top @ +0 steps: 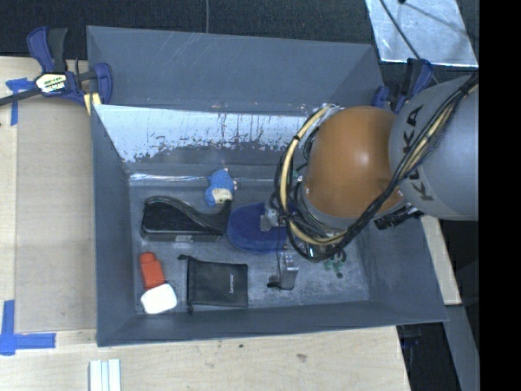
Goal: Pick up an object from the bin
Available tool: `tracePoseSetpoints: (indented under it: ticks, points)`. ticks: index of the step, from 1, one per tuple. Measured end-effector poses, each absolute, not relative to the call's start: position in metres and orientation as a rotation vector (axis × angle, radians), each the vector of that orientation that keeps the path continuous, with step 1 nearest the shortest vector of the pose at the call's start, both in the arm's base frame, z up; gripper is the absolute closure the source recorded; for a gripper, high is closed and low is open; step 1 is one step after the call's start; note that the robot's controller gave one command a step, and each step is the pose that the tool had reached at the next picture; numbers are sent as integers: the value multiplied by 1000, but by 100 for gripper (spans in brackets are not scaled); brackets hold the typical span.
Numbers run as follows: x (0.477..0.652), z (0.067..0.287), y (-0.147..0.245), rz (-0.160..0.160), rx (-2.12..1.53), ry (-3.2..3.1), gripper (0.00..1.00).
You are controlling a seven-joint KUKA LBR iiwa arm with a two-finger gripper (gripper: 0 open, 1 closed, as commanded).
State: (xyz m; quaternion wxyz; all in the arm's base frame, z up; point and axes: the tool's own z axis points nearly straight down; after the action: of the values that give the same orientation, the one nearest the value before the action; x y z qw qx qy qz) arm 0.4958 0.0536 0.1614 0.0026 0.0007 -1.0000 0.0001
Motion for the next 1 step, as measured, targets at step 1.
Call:
tracePoseSetpoints:
  ticks: [1]
  points:
    - [498, 71, 122, 1, -65, -3134, 0]
